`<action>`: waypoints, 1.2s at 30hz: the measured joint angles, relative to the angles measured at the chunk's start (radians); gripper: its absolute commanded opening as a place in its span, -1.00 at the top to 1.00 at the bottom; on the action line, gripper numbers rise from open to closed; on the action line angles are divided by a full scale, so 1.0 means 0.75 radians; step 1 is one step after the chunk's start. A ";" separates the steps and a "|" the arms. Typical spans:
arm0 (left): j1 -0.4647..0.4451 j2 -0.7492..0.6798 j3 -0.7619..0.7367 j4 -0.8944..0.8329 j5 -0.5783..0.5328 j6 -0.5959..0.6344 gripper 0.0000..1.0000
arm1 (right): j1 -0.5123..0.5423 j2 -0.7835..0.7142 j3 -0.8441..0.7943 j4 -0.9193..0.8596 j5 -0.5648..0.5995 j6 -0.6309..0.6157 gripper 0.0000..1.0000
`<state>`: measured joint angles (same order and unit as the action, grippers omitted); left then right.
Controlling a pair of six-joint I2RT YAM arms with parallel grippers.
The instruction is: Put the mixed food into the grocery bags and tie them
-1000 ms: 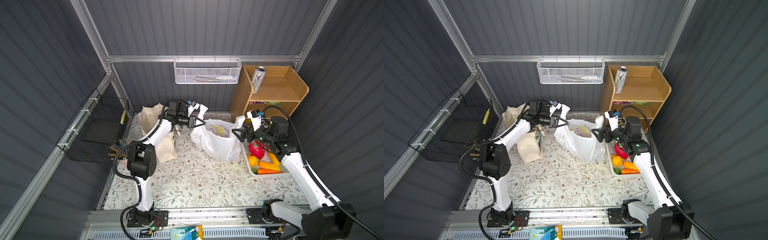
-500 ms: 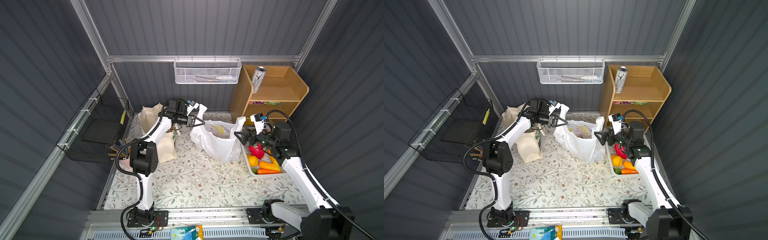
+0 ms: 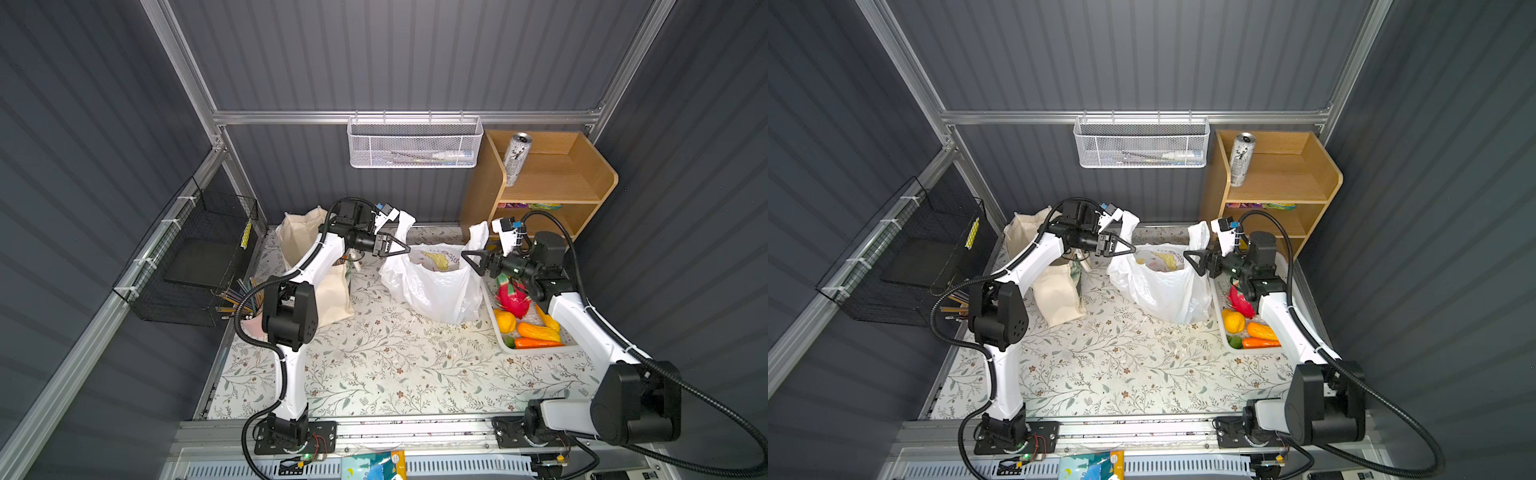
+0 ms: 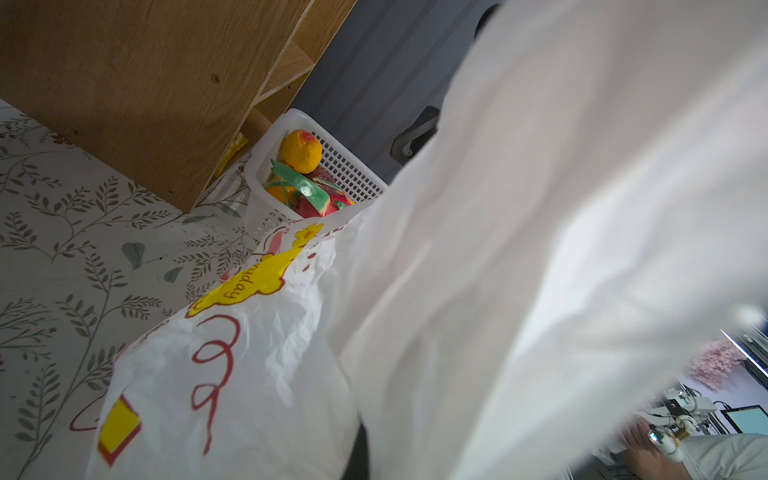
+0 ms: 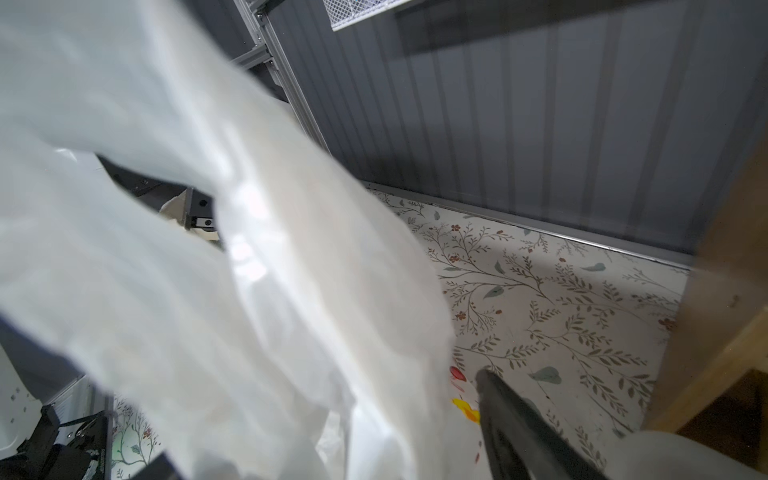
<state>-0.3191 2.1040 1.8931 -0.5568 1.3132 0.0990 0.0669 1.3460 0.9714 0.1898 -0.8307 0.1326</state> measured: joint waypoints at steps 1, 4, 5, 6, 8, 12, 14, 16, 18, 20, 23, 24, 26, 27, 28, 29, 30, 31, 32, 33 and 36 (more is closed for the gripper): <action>0.000 0.001 0.001 -0.003 0.000 0.000 1.00 | 0.004 0.009 0.006 0.015 -0.010 0.011 -0.32; 0.000 0.001 0.004 -0.006 0.001 0.000 1.00 | 0.017 0.033 0.019 0.041 -0.030 0.032 0.27; 0.000 0.001 0.004 -0.007 0.001 -0.001 1.00 | 0.020 0.036 0.022 0.041 -0.031 0.034 0.41; 0.000 0.001 0.004 -0.006 -0.001 -0.001 1.00 | 0.024 0.038 0.024 0.040 -0.030 0.036 0.53; 0.000 0.001 0.003 0.012 -0.012 -0.020 1.00 | 0.029 0.037 0.027 0.029 -0.020 0.047 0.65; 0.000 -0.016 -0.062 0.147 -0.084 -0.142 1.00 | 0.054 0.029 0.092 -0.116 0.070 0.034 0.88; -0.001 -0.018 -0.073 0.178 -0.134 -0.193 1.00 | 0.095 0.025 0.167 -0.243 0.157 -0.015 0.91; -0.004 -0.018 -0.072 0.180 -0.188 -0.227 1.00 | 0.170 0.023 0.256 -0.383 0.267 -0.086 0.95; -0.014 -0.018 -0.054 0.145 -0.237 -0.234 1.00 | 0.253 0.024 0.339 -0.508 0.367 -0.166 0.98; -0.026 -0.018 -0.014 0.075 -0.285 -0.225 1.00 | 0.328 0.032 0.416 -0.624 0.456 -0.245 1.00; -0.052 -0.017 0.079 -0.027 -0.337 -0.196 1.00 | 0.427 0.081 0.543 -0.789 0.620 -0.374 1.00; -0.065 -0.017 0.104 -0.048 -0.344 -0.187 1.00 | 0.457 0.113 0.590 -0.845 0.679 -0.417 1.00; -0.092 -0.017 0.135 -0.077 -0.346 -0.170 1.00 | 0.499 0.183 0.670 -0.934 0.767 -0.485 1.00; -0.104 -0.017 0.140 -0.089 -0.346 -0.161 1.00 | 0.518 0.225 0.710 -0.982 0.816 -0.520 1.00; -0.113 -0.017 0.141 -0.103 -0.344 -0.154 1.00 | 0.532 0.267 0.744 -1.025 0.859 -0.552 1.00; -0.120 -0.017 0.141 -0.114 -0.343 -0.146 1.00 | 0.541 0.301 0.774 -1.064 0.894 -0.578 1.00; -0.131 -0.016 0.141 -0.129 -0.340 -0.141 1.00 | 0.551 0.343 0.807 -1.104 0.935 -0.609 1.00; -0.141 -0.015 0.141 -0.141 -0.336 -0.134 1.00 | 0.559 0.379 0.835 -1.138 0.969 -0.636 1.00; -0.146 -0.015 0.141 -0.152 -0.331 -0.128 1.00 | 0.566 0.407 0.855 -1.164 0.993 -0.659 1.00; -0.151 -0.015 0.141 -0.164 -0.325 -0.120 1.00 | 0.573 0.436 0.872 -1.191 1.021 -0.683 1.00; -0.159 -0.013 0.143 -0.213 -0.320 -0.079 1.00 | 0.591 0.464 0.882 -1.244 1.052 -0.733 1.00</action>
<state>-0.4385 2.0941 2.0006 -0.7162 1.0733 0.0395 0.5102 1.6939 1.6333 -0.7433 -0.0414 -0.4175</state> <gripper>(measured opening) 0.047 0.049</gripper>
